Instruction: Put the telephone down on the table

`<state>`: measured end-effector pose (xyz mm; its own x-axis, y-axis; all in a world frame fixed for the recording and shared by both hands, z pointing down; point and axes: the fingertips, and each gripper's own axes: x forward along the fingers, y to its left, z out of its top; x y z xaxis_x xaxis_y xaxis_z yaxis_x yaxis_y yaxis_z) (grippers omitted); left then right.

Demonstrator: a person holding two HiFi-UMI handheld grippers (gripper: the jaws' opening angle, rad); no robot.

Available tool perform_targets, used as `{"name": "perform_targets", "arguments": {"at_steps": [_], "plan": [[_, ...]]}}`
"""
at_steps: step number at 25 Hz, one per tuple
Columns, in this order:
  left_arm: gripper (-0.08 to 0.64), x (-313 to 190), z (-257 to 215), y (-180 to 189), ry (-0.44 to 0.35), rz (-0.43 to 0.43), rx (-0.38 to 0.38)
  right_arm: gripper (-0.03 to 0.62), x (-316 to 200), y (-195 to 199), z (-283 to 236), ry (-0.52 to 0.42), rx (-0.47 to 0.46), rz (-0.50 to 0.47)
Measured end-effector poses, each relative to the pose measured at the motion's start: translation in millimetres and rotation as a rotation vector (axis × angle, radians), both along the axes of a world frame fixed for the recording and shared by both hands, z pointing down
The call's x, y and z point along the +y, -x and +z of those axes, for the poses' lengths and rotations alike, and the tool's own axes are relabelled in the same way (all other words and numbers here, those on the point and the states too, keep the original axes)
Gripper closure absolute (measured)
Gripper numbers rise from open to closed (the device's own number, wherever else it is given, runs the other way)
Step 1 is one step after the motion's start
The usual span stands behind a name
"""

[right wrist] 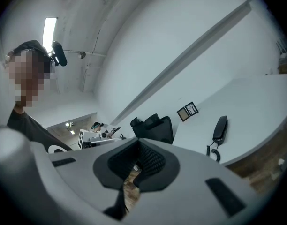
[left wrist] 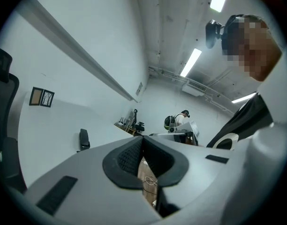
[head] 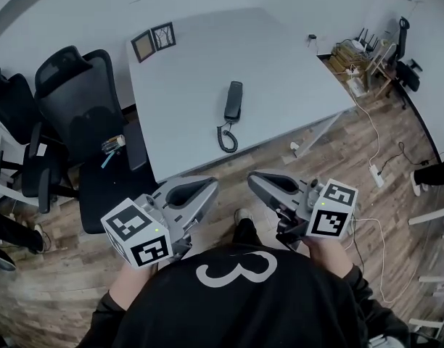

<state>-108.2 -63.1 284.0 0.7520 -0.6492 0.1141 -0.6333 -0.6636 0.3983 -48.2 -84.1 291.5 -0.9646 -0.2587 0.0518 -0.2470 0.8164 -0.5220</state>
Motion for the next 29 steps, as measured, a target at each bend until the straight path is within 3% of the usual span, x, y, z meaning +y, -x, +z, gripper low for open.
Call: {"name": "perform_targets", "arguments": {"at_steps": [9,22,29], "plan": [[0.548,44.9,7.7,10.9,0.004,0.012,-0.008,0.583,41.2,8.9,12.3,-0.002,0.050,0.020],[0.548,56.2,30.4,21.5,0.053,0.019,0.011,0.583,54.9,16.0,23.9,0.030,0.080,0.014],[0.548,61.5,40.6,10.9,0.038,0.065,-0.049,0.583,59.7,14.4,24.7,0.038,0.077,0.007]]}}
